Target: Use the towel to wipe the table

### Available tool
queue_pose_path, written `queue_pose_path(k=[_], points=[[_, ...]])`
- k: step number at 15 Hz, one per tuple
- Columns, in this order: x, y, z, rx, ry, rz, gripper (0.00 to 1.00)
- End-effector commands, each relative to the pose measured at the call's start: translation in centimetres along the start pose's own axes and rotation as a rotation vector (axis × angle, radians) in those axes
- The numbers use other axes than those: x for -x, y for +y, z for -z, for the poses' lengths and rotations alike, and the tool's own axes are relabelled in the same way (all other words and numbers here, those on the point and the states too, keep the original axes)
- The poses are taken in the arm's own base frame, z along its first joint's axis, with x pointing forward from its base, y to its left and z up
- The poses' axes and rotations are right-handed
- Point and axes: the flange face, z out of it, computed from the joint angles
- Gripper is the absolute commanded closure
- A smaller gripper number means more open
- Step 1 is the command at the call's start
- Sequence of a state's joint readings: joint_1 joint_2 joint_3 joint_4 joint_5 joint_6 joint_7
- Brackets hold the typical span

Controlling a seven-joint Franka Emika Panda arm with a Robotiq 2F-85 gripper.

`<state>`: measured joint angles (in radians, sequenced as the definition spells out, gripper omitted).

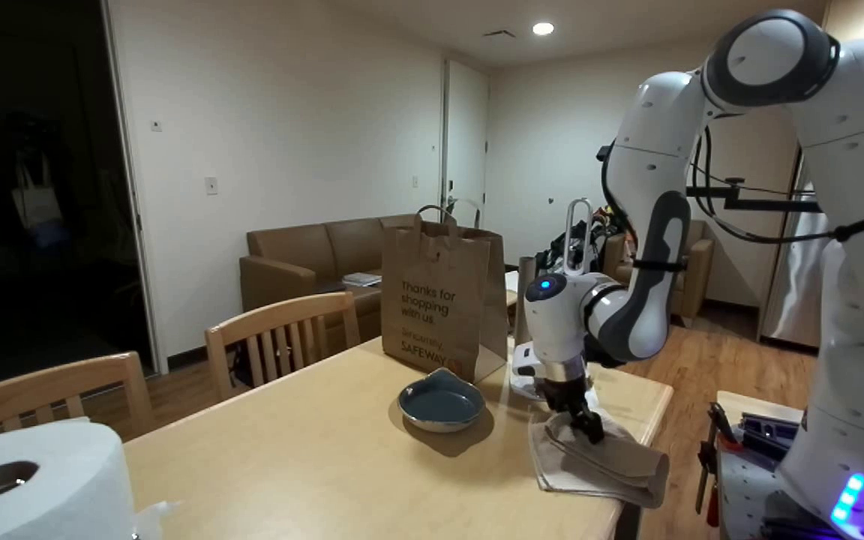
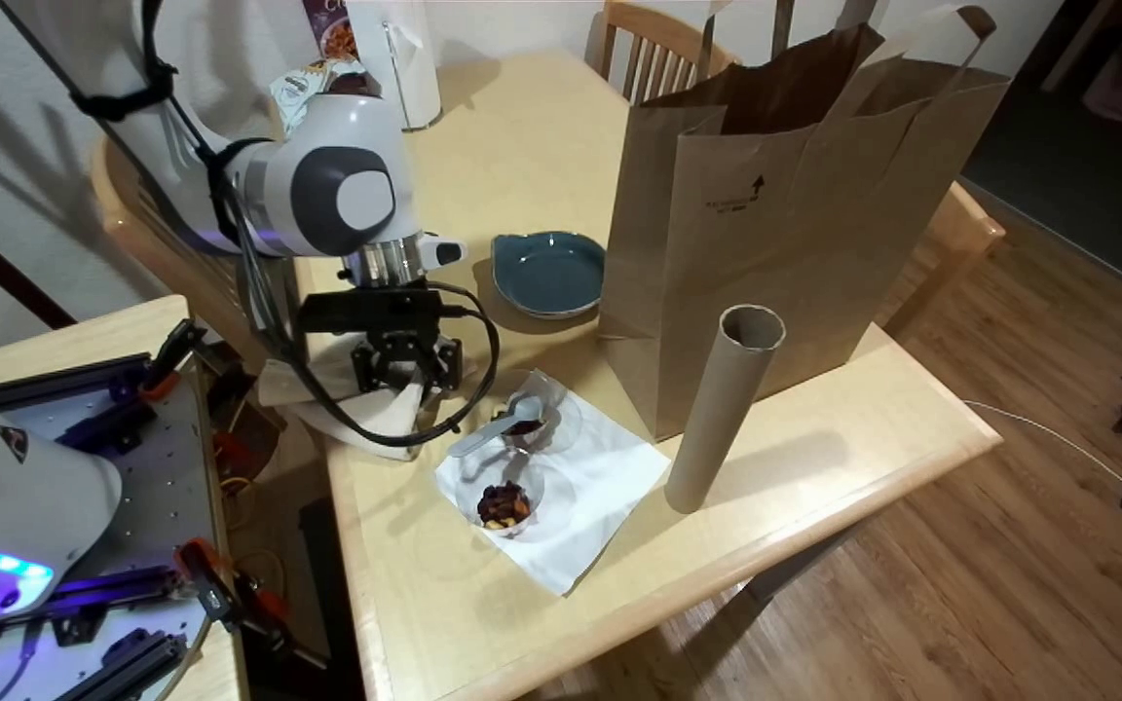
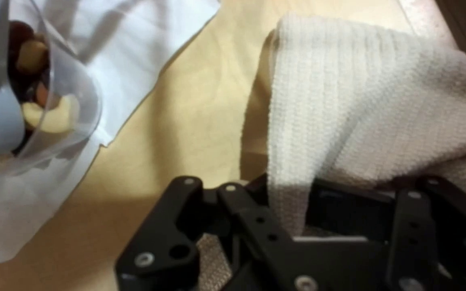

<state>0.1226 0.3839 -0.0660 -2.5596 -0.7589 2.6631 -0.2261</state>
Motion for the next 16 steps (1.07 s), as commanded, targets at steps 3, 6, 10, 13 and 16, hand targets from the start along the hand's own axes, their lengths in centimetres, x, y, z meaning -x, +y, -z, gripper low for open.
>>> queue_pose_path(k=[3, 6, 10, 13, 16], points=[[-3.6, -2.3, 0.3, 0.022, 0.062, 0.122, 0.97], [-6.6, -4.1, 1.4, 0.053, 0.104, 0.222, 0.97], [-10.8, -6.1, 3.5, 0.106, 0.143, 0.339, 0.97], [-13.6, -7.7, 5.8, 0.134, 0.177, 0.398, 0.97], [-14.6, -8.9, 8.2, 0.096, 0.209, 0.388, 0.97]])
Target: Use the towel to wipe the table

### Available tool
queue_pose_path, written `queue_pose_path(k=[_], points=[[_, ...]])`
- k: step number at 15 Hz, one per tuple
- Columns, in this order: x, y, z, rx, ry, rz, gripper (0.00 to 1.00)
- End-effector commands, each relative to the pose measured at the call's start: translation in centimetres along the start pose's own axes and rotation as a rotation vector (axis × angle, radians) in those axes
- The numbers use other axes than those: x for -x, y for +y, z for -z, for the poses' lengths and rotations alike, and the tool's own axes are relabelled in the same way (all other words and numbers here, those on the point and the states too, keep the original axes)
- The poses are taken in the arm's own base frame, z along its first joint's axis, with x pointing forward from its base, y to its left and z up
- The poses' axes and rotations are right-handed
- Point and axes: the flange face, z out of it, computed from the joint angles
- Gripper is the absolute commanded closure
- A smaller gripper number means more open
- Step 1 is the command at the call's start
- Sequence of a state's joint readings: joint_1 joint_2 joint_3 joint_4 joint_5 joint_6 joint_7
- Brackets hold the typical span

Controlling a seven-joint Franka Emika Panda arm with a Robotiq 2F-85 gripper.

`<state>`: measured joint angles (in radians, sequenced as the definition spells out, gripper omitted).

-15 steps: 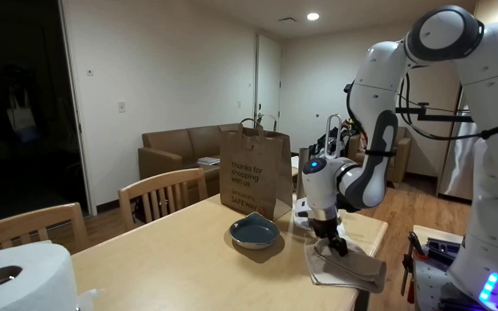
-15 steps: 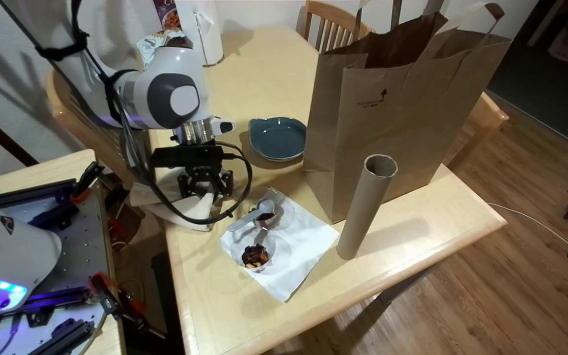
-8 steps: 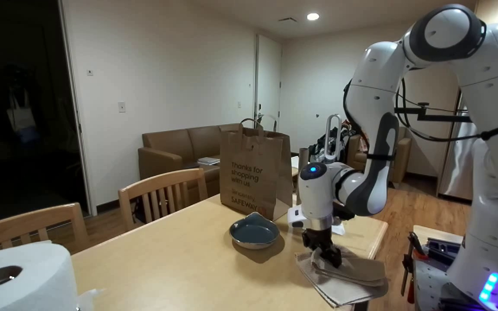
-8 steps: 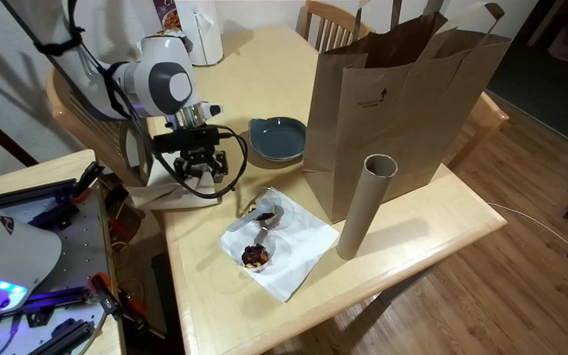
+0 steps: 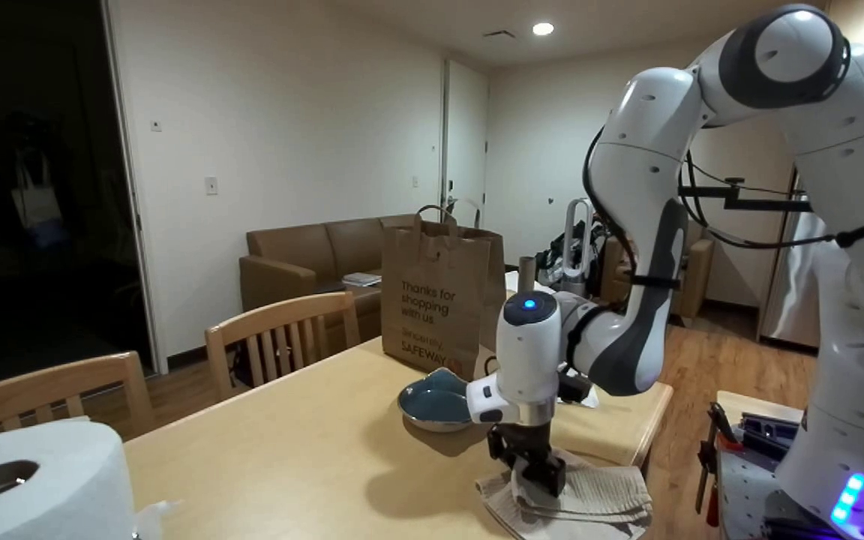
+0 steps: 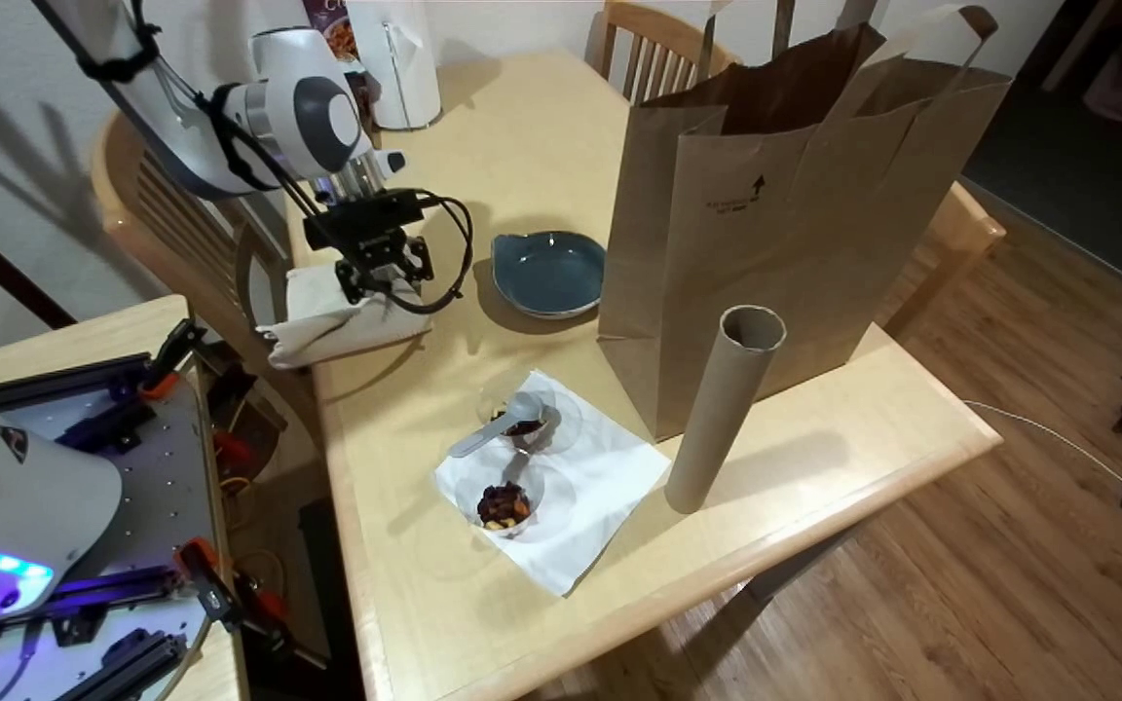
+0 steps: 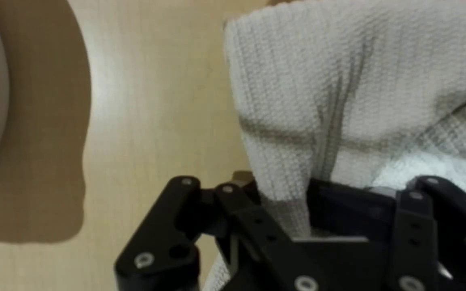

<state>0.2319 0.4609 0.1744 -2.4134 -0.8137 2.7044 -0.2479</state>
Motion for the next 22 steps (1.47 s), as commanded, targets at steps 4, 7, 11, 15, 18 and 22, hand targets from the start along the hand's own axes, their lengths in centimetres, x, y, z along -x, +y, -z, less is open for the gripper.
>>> queue_pose_path(k=[4, 7, 11, 15, 18, 22], points=[[-0.9, -0.3, 2.8, -0.092, 0.088, -0.055, 0.97], [1.7, 0.4, 2.3, -0.127, 0.088, -0.144, 0.97], [6.4, 1.1, 0.5, -0.154, 0.053, -0.243, 0.97], [10.0, 1.5, -0.7, -0.163, 0.041, -0.318, 0.97], [12.7, 1.6, -0.2, -0.146, 0.012, -0.38, 0.97], [17.8, 1.7, 0.6, -0.115, -0.042, -0.501, 0.97]])
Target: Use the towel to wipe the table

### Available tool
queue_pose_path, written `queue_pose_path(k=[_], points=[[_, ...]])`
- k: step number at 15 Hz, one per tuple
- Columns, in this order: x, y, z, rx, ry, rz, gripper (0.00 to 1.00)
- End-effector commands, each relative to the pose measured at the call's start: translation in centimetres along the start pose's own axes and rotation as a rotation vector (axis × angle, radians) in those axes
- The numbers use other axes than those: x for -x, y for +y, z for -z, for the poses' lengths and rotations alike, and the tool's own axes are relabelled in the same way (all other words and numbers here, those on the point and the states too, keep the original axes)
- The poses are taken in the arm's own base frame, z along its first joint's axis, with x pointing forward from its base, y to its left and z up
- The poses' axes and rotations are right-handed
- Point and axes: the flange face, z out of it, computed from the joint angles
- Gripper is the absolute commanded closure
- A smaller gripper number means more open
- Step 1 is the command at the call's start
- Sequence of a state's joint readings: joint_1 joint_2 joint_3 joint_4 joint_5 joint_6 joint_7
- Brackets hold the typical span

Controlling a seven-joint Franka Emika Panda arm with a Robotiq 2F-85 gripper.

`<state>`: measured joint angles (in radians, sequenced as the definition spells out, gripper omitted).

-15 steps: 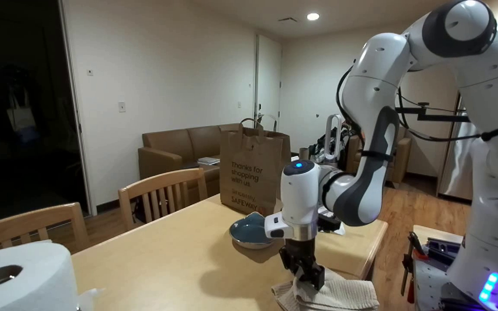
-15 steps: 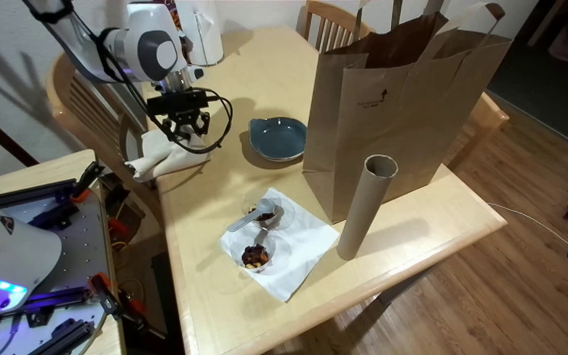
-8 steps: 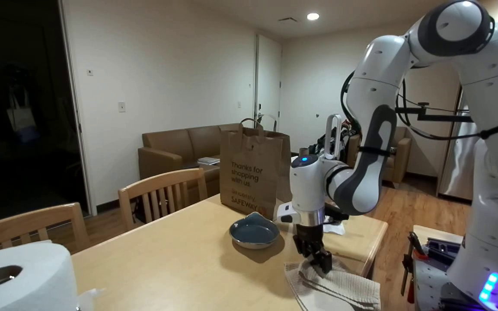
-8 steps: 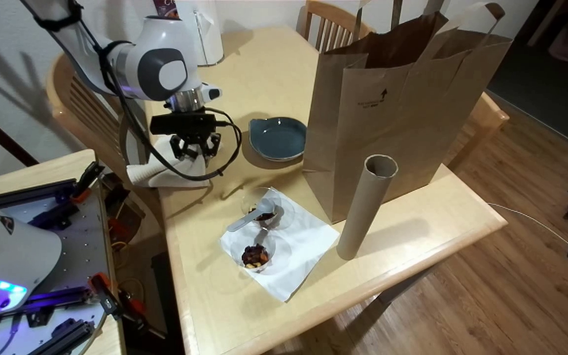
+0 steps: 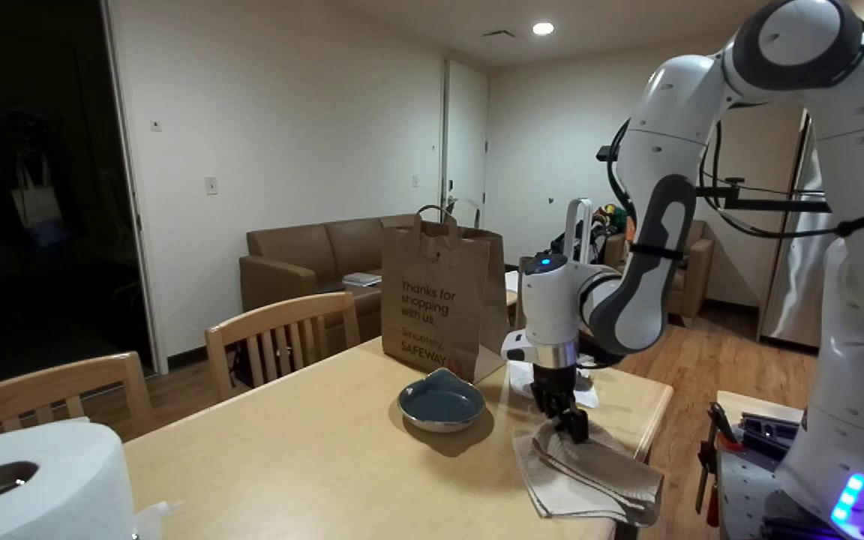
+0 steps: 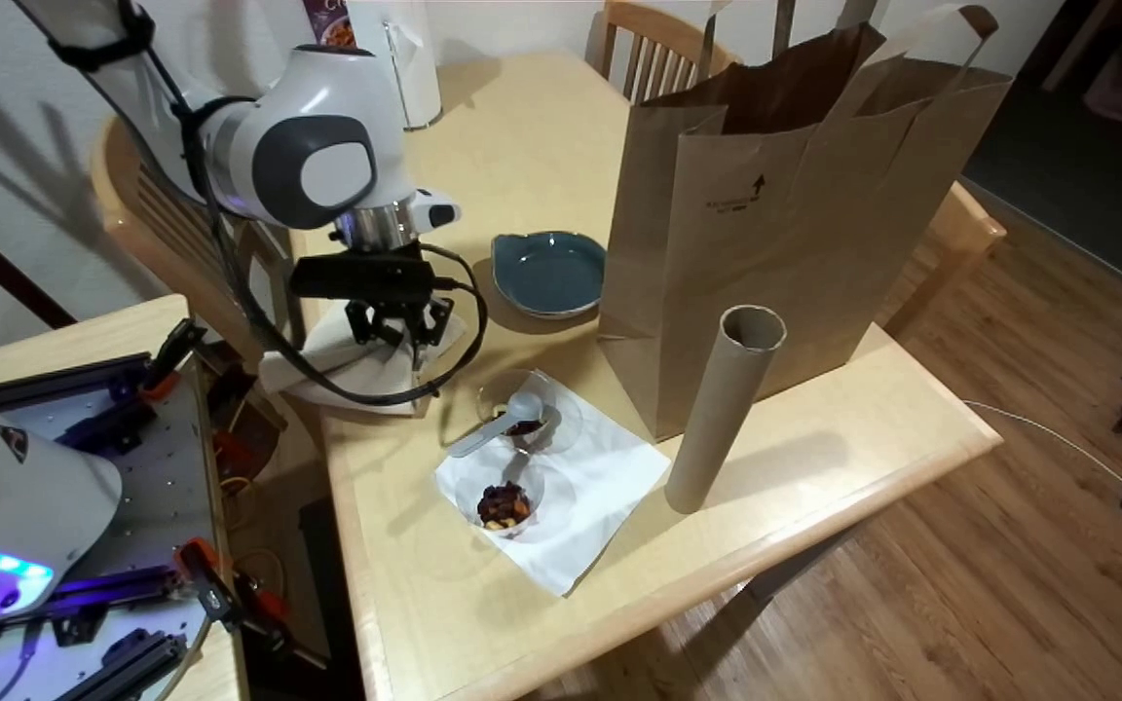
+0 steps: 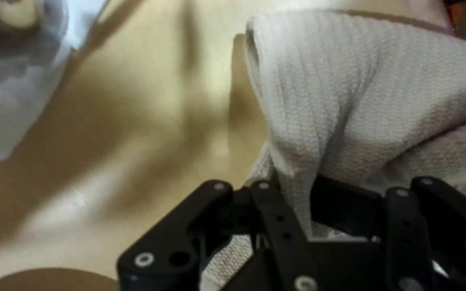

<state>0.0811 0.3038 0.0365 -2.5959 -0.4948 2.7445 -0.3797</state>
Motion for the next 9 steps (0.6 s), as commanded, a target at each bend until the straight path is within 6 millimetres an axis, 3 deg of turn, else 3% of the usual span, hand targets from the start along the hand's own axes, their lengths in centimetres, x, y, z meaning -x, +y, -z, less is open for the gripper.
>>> queue_pose_path(k=[1, 5, 9], points=[[4.7, 1.0, 1.7, 0.048, -0.023, -0.105, 0.97], [8.1, 2.5, 2.1, 0.089, -0.053, -0.176, 0.97], [7.6, 3.2, 1.4, 0.1, -0.021, -0.138, 0.97]])
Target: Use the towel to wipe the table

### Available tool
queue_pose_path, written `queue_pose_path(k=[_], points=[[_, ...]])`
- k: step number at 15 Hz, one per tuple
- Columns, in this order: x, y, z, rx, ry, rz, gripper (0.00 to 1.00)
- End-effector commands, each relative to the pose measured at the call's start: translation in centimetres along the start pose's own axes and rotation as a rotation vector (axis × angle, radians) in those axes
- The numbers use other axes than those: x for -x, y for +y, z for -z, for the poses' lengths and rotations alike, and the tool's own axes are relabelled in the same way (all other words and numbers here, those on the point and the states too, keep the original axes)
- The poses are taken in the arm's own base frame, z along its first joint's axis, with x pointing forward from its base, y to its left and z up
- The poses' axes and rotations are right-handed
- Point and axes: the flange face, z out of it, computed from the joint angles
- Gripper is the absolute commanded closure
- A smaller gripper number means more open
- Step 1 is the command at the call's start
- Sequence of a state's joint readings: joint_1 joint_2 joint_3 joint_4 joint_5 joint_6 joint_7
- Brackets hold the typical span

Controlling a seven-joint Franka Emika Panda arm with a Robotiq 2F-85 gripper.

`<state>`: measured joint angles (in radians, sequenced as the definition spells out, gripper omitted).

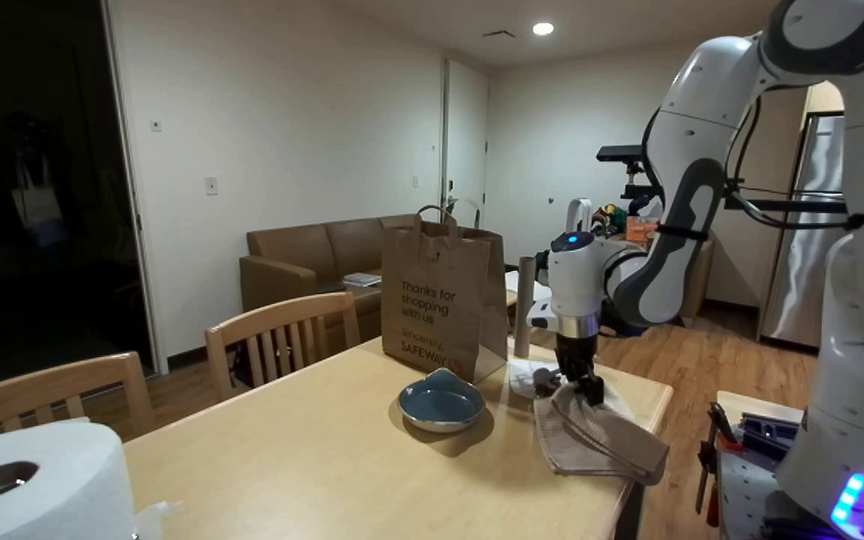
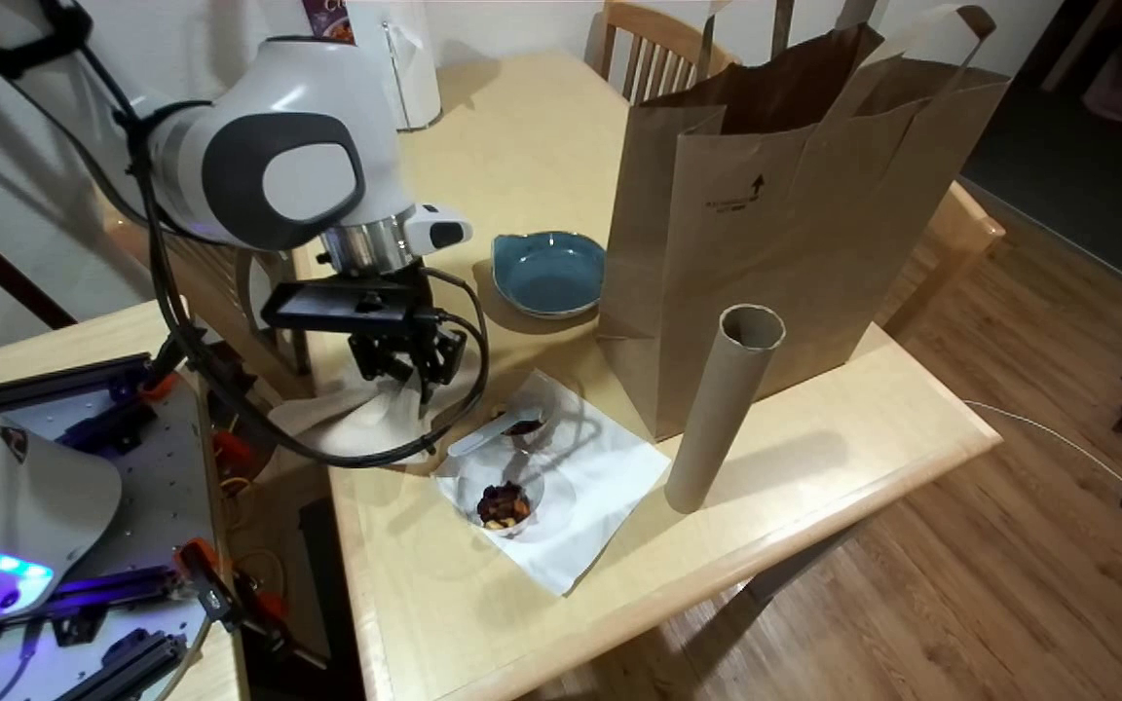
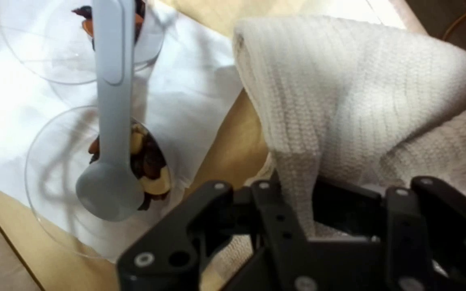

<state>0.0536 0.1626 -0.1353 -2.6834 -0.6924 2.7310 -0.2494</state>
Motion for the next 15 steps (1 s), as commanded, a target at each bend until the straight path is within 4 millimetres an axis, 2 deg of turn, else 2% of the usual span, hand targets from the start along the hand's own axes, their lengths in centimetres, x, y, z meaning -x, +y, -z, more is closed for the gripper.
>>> queue_pose_path(k=[1, 6, 9, 11, 15], points=[[-0.9, -0.3, -0.4, 0.008, 0.039, 0.031, 0.97], [-5.0, -2.5, -2.4, -0.014, 0.106, 0.141, 0.97], [-8.6, -3.9, -3.5, -0.017, 0.135, 0.232, 0.97], [-10.9, -4.6, -3.3, -0.006, 0.147, 0.284, 0.97], [-14.3, -5.6, -2.2, 0.018, 0.19, 0.366, 0.97]])
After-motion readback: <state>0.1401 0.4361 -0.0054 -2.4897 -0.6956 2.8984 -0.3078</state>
